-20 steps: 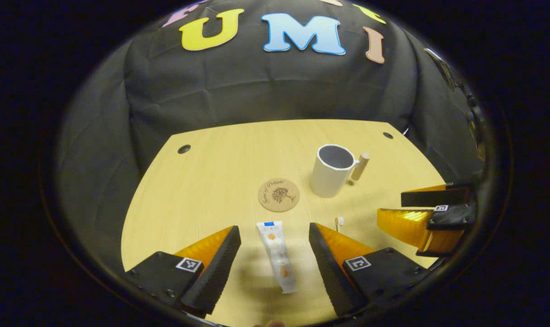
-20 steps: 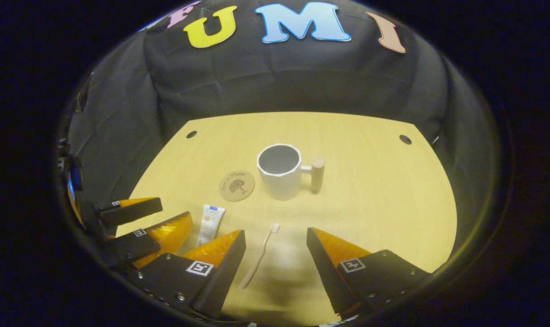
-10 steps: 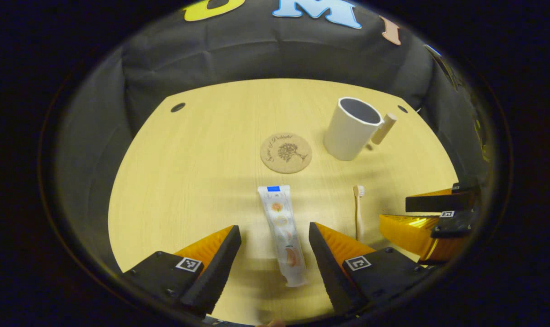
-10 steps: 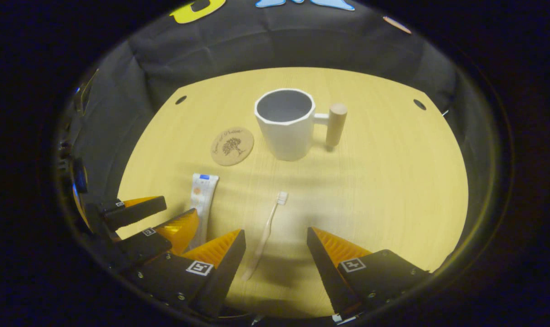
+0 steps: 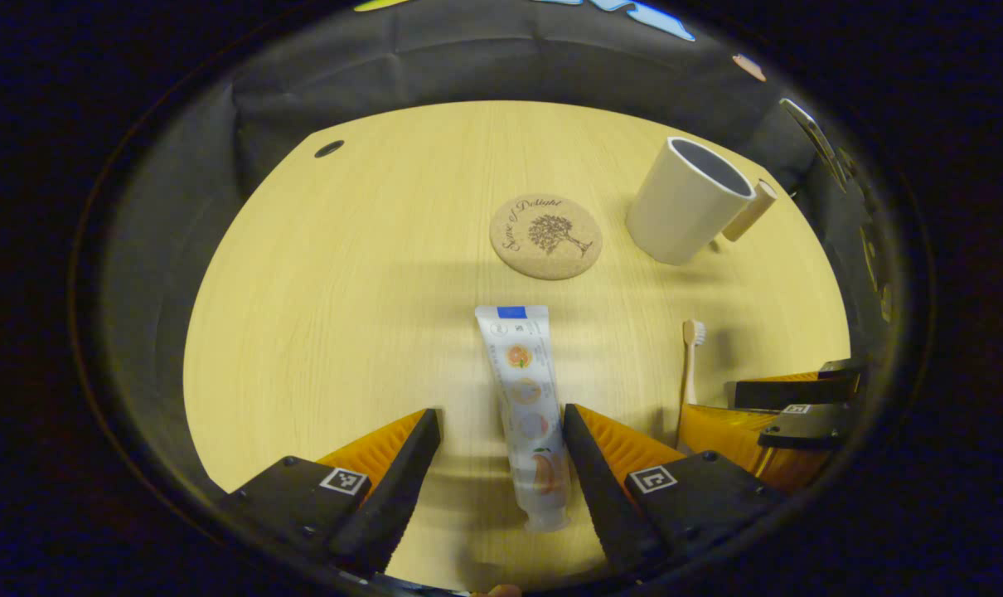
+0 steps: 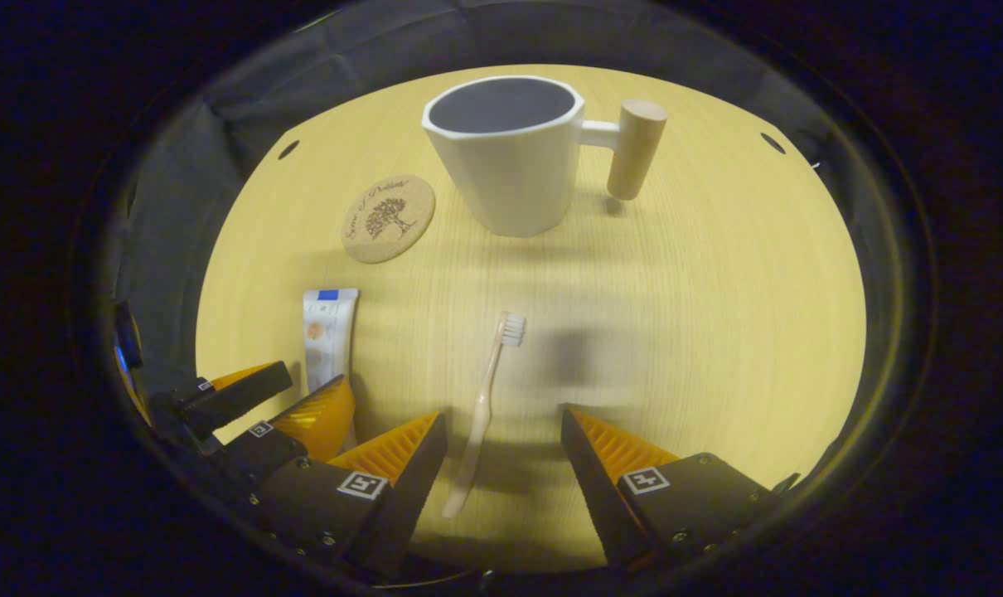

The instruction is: Put the toothbrush and toothpaste on the desktop into the cup, then pick up the cup and place it on the coaster on the desktop.

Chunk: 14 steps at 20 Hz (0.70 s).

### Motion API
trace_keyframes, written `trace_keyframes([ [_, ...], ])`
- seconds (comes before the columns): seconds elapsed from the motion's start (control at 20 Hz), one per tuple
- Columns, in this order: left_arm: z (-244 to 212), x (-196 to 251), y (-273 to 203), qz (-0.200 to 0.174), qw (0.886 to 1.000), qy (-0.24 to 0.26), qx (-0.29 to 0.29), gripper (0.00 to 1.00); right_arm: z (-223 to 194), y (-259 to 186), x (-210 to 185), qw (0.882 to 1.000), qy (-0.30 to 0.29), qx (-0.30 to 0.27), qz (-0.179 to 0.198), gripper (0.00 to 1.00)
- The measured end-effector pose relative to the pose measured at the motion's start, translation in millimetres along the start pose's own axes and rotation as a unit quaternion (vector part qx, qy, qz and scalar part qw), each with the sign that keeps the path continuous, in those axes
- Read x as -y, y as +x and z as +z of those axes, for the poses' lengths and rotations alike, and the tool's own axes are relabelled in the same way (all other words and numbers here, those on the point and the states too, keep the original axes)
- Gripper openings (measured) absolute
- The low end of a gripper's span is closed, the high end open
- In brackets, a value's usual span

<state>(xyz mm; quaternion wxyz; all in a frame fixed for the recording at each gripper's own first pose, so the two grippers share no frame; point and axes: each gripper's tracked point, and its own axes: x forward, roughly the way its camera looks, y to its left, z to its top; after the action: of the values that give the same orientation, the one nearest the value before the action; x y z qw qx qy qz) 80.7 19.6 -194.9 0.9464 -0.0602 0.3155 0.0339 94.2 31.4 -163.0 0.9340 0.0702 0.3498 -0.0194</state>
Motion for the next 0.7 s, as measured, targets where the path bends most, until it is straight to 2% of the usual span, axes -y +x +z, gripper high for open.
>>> trace_keyframes([
  [0.15,-7,-1,2,0.008,1.000,-0.012,-0.022,0.99,-3,7,3,1.000,-0.004,-0.015,-0.015,0.87],
  [0.3,-6,0,4,0.008,1.000,-0.009,-0.020,0.99,-1,8,5,1.000,0.001,-0.016,-0.022,0.85],
  [0.4,-6,-1,3,0.008,1.000,-0.004,-0.026,0.99,-4,10,12,0.999,0.005,-0.028,-0.042,0.84],
  [0.5,-6,0,5,0.008,1.000,-0.002,-0.029,0.94,-4,8,12,0.998,0.011,-0.036,-0.046,0.73],
  [0.6,-6,1,5,0.006,1.000,-0.002,-0.028,0.95,-6,9,19,0.997,0.006,-0.041,-0.063,0.71],
  [0.65,-5,3,5,0.004,1.000,0.000,-0.027,0.96,-7,14,19,0.997,0.006,-0.041,-0.062,0.59],
  [0.7,-5,5,4,0.003,1.000,0.004,-0.029,0.86,-7,10,20,0.997,-0.001,-0.041,-0.062,0.52],
])
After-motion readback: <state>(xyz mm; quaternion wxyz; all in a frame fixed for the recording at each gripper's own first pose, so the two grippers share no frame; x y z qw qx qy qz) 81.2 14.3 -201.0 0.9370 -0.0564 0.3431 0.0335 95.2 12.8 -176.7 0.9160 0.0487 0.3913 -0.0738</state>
